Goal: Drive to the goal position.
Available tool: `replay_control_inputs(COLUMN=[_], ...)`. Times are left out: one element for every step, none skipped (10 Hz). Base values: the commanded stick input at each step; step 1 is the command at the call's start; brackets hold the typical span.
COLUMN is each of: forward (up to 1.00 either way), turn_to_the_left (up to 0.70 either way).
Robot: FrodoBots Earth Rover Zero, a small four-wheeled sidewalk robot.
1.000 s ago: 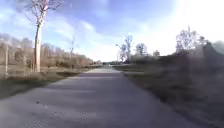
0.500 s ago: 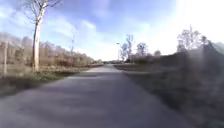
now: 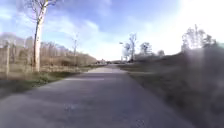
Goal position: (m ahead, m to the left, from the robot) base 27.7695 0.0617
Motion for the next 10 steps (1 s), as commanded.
replay_control_inputs(forward=[1.0,1.0,1.0,1.0,1.0,1.0,1.0,1.0,1.0,1.0], turn_to_the_left=[0.0,0.0,0.0,0.0,0.0,0.0,0.0,0.0,0.0,0.0])
